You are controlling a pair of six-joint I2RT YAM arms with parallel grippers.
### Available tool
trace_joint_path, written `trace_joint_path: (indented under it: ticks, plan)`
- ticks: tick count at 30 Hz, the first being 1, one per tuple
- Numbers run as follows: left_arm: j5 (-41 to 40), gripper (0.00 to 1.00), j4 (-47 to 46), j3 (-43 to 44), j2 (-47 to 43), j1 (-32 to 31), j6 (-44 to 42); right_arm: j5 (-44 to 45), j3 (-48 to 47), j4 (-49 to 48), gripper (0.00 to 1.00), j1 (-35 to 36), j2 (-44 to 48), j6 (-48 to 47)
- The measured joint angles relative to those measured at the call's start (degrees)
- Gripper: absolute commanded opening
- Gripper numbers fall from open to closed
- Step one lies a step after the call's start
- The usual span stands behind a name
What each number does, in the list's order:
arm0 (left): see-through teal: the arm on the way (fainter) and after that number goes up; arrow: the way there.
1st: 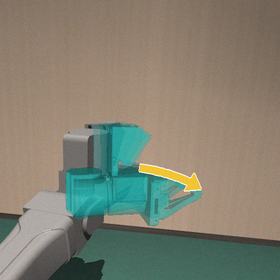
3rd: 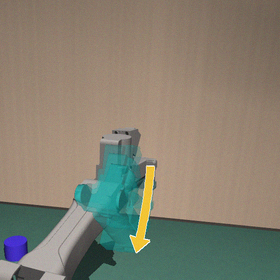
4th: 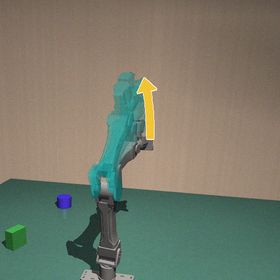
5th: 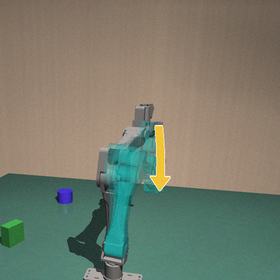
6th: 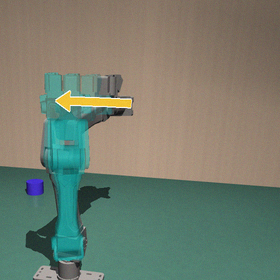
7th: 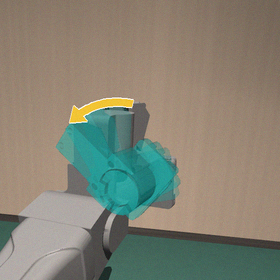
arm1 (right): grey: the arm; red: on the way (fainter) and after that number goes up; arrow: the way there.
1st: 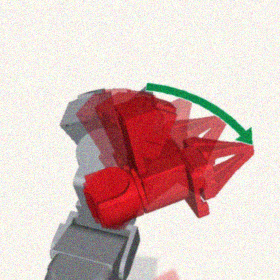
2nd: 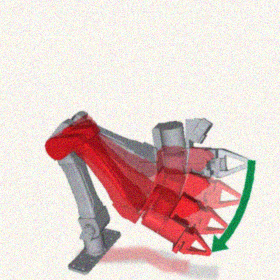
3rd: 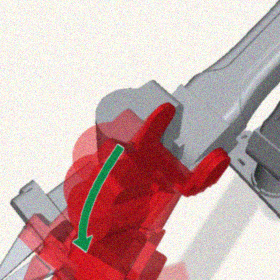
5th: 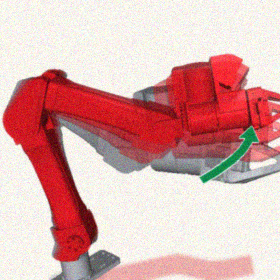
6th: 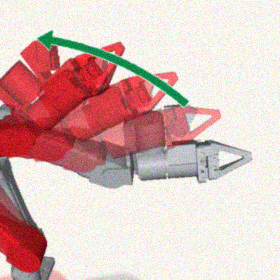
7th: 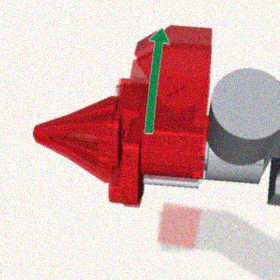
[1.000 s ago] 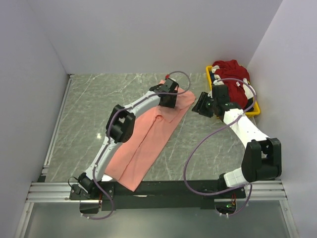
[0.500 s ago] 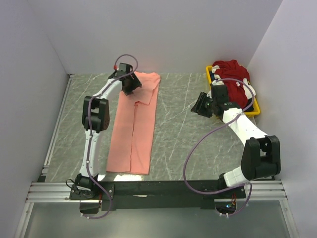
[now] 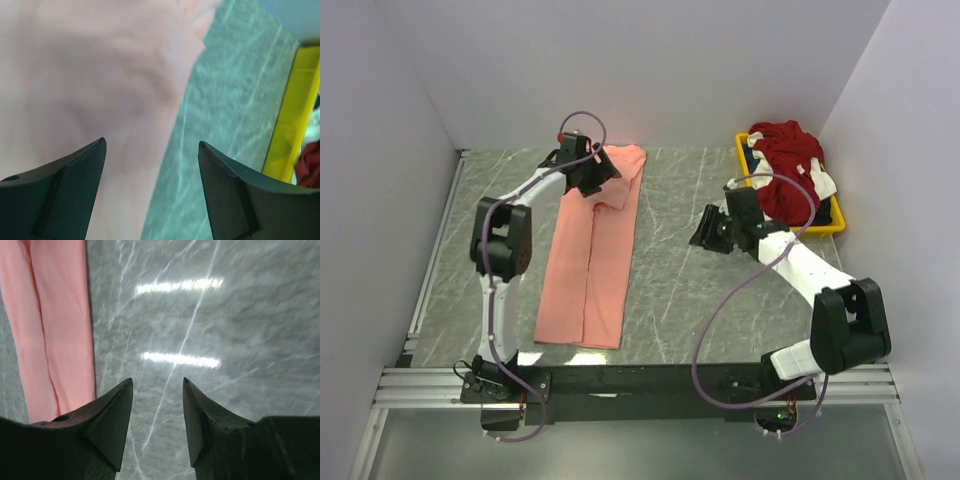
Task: Fold and stack the t-shirts
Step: Fold the tshirt
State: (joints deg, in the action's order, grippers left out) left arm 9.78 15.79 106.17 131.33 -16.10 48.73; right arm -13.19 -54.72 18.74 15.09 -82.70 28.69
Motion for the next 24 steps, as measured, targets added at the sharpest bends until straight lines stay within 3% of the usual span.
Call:
trace_joint_path:
  ticks: [2, 5, 12, 17, 24]
  plan:
    - [-1.11, 0.78, -0.7, -6.51, -7.08, -0.33, -0.52, 0.5, 2.29, -0.33, 0.51, 2.16, 2.23, 1.29]
    - [-5.09, 0.67, -1.97, -17.79, -20.41, -0.57, -0.72, 1.16, 5.42, -2.38, 0.49, 8.83, 6.19, 4.39]
    - [-19.19, 0.58, -1.14, -48.61, -54.1, -0.59, 4.96, 2.45, 12.79, -10.1, 0.48, 24.74, 8.98, 12.59]
    - [-27.21, 0.58, 4.76, -65.29, -66.47, -0.61, 9.97, 3.67, 20.39, -15.47, 0.48, 34.84, 9.18, 19.61]
    - [-33.31, 0.6, 10.69, -73.24, -76.19, -0.61, 15.47, 5.42, 22.99, -21.79, 0.48, 45.11, 5.42, 26.58]
